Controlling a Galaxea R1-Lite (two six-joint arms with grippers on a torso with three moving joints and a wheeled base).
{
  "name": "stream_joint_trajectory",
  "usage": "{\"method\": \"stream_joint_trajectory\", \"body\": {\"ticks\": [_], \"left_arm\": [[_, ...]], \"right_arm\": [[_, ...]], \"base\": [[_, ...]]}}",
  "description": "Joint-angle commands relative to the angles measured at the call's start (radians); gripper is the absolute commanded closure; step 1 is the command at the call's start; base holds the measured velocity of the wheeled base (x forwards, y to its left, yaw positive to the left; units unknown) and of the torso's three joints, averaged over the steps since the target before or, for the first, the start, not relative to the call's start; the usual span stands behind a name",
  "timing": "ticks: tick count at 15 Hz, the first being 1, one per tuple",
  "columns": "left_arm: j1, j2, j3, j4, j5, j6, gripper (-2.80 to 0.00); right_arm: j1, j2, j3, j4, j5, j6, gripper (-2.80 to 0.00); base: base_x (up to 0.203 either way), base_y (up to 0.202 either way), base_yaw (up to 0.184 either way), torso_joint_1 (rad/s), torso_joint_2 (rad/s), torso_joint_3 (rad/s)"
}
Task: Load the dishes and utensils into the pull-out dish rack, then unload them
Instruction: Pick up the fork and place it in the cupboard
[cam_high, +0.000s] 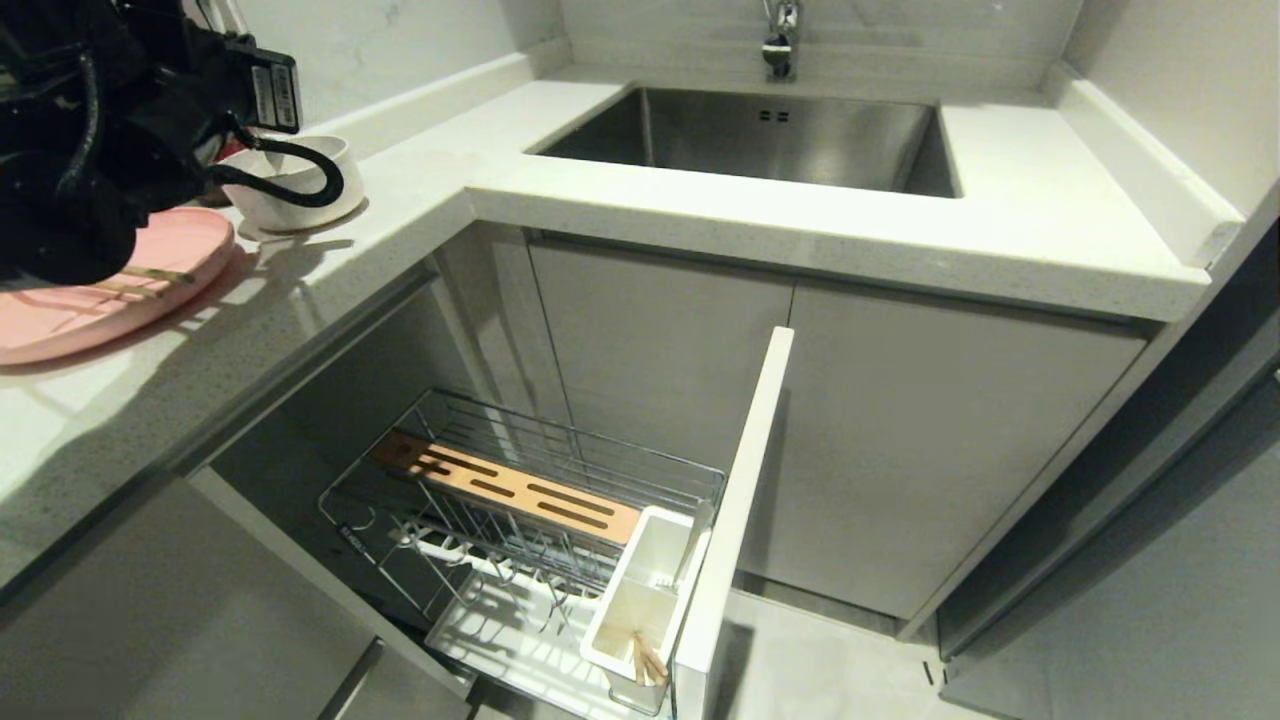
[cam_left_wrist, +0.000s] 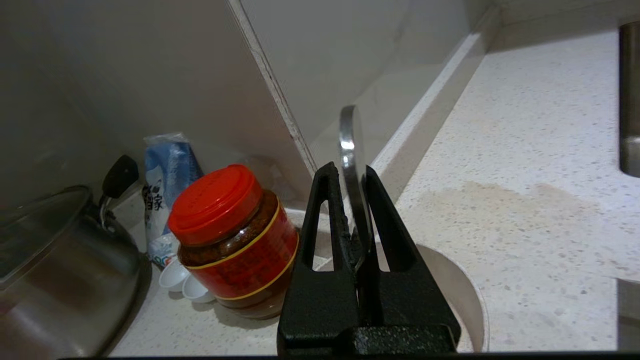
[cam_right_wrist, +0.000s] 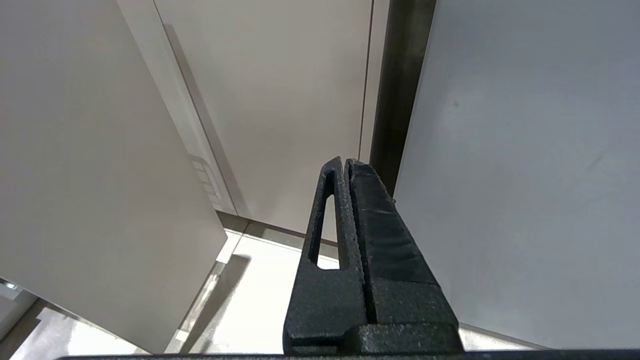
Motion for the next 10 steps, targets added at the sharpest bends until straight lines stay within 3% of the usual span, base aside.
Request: {"method": "stream_joint_trajectory", "body": {"ticks": [1,6,10], "left_arm": [[0.01,-0.001,-0.004,-0.013,0.005,0.001,0.0],[0.011,-0.037,-0.013,-0.046,0.016,-0.004,0.0],[-0.007,-0.097,-0.02,-0.04,0.019,-0.061,0.0]], "right_arm": [[0.0,0.001,0.026,-0.001,0.0,0.0,0.0],[0.0,0.001,0.026,-0.001,0.0,0.0,0.0],[0.0,0.001,0.026,-0.001,0.0,0.0,0.0]], "base": [[0.0,0.0,0.0,0.0,0.0,0.0],[0.0,0.0,0.0,0.0,0.0,0.0],[0.0,0.0,0.0,0.0,0.0,0.0]]}}
